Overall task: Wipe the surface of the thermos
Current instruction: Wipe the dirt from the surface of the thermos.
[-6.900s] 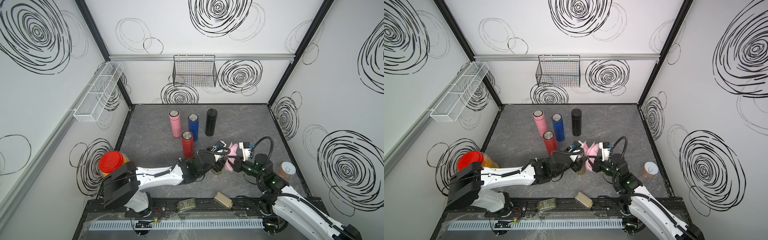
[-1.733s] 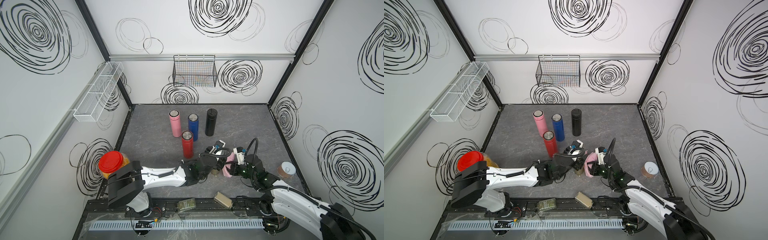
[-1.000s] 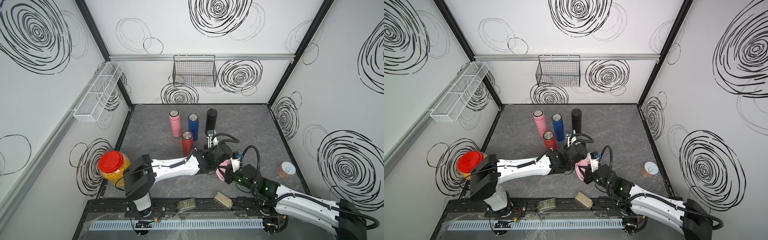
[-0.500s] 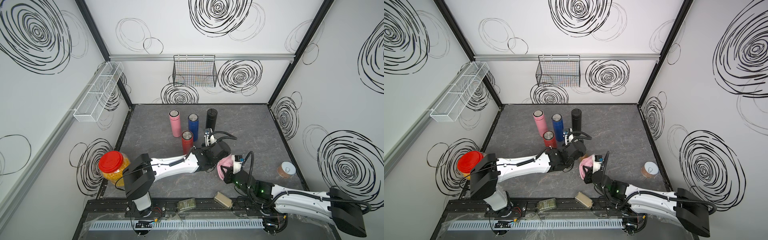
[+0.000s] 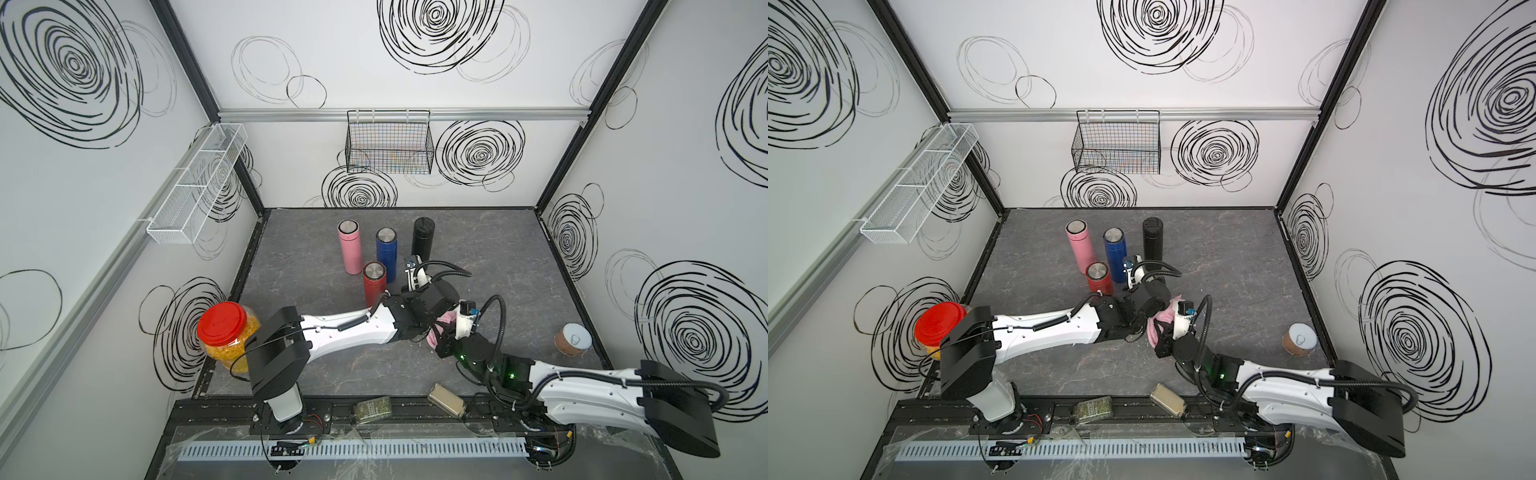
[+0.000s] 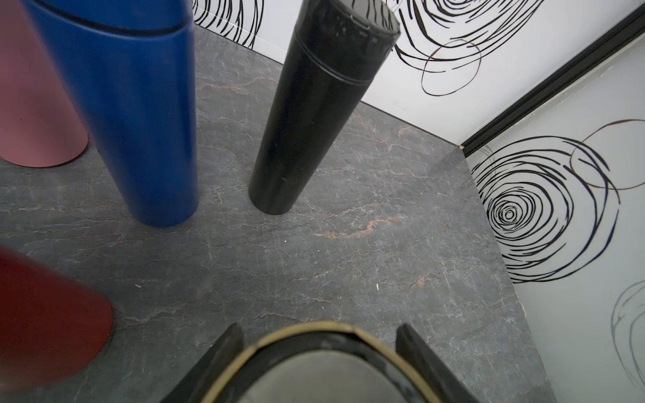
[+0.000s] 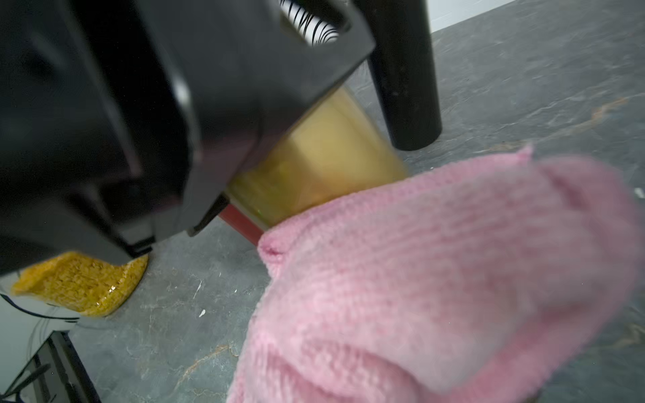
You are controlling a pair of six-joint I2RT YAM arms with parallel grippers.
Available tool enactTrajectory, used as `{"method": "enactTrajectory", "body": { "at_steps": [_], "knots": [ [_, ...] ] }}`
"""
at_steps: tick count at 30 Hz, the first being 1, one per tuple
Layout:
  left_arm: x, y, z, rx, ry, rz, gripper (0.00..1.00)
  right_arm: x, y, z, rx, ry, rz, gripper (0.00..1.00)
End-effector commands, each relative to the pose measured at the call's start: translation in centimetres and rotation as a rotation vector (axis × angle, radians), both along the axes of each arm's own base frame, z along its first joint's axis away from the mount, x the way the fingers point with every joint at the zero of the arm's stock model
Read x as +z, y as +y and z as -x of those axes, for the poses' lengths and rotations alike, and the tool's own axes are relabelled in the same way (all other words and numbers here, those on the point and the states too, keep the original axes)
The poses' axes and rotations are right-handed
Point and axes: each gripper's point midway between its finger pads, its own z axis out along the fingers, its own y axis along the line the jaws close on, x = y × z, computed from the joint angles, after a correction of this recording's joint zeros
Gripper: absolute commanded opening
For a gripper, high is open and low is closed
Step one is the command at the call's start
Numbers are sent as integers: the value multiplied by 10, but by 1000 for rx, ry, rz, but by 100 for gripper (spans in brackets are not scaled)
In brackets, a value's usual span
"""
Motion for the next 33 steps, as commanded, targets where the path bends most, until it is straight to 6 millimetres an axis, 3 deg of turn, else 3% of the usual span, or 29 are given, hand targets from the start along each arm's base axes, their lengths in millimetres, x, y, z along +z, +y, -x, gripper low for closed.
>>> {"method": "enactTrajectory", "body": {
  "at_steps": [1,6,10,15,19,21,24,29,31,33],
  "knots": [
    [26,-8,-1,-5,-39,81,0,2,19,-2,21,4,-65,0],
    [32,1,-2,-17,-72,20,0,-45,-16,5,-85,153,-42,0],
    [35,1,-2,-83,-112,-29,0,-43,-46,7,-157,183,-17,0],
    [48,-13,9,-285,-243,-3,0,-1,-62,-3,-102,128,-154,0],
    [60,-30,24,-509,-357,-84,0,48,-63,-4,79,59,-342,0],
    [60,-41,35,-651,-403,-108,0,58,-64,-2,173,85,-397,0],
    [49,-56,52,-853,-446,-143,0,43,-64,1,299,222,-453,0],
    [36,-57,76,-1012,-559,-131,0,-3,-59,12,372,429,-453,0],
    [29,-57,82,-1054,-575,-147,0,-8,-55,13,395,461,-452,0],
    [19,-61,86,-1090,-559,-168,0,4,-50,10,436,440,-460,0]
  ]
}}
